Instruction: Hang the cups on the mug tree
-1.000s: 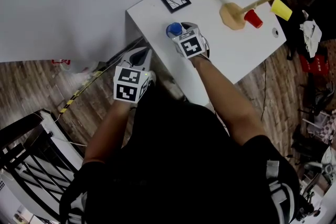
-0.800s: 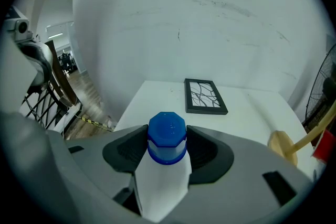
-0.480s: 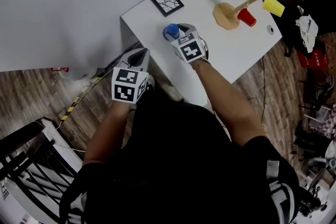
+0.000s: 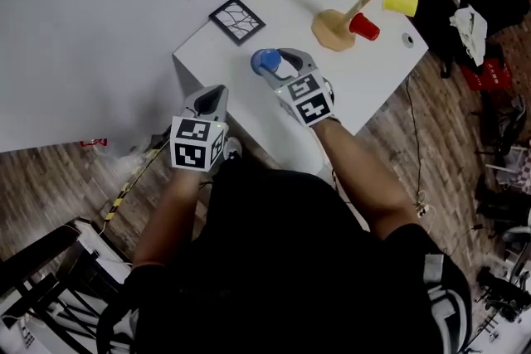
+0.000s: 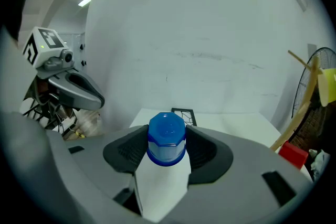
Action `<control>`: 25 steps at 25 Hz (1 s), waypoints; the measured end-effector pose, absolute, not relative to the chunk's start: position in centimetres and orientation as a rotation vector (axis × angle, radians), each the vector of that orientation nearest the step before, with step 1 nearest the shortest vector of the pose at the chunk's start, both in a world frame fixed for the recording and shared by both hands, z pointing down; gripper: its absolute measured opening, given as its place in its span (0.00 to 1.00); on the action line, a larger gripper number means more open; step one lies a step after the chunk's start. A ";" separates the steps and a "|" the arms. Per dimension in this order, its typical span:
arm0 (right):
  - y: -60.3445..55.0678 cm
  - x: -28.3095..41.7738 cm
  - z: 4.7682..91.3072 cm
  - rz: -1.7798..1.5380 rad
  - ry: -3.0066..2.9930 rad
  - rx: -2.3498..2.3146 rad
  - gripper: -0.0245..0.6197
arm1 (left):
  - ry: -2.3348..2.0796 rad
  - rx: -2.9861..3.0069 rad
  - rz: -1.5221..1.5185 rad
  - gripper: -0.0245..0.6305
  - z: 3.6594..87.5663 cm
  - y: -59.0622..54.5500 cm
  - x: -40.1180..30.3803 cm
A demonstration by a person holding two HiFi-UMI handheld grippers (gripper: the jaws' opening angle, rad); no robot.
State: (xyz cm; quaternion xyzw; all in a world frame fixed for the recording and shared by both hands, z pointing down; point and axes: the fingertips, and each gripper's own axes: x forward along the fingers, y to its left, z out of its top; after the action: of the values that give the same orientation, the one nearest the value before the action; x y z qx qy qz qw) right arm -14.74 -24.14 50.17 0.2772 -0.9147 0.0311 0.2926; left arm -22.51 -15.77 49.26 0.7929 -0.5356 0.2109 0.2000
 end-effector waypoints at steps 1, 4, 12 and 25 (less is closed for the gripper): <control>-24.2 -14.1 49.6 0.080 -2.446 0.758 0.38 | -1.488 2.226 0.590 0.06 49.1 -16.1 -22.1; -24.3 -12.3 48.0 0.064 -2.465 0.821 0.38 | -1.464 2.252 0.591 0.06 48.9 -16.9 -21.1; -25.9 -5.8 45.0 0.081 -2.464 1.059 0.38 | -1.393 2.321 0.608 0.06 48.6 -18.8 -18.6; -30.9 2.7 38.9 -0.168 -2.318 1.414 0.38 | -1.304 2.384 0.639 0.06 48.5 -19.2 -15.9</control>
State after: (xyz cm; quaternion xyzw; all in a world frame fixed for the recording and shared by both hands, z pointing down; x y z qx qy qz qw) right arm 2.67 -30.86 38.94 0.5083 -0.8333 -0.0604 0.2089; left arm -15.88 -19.17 48.48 0.8410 -0.4600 0.2255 0.1741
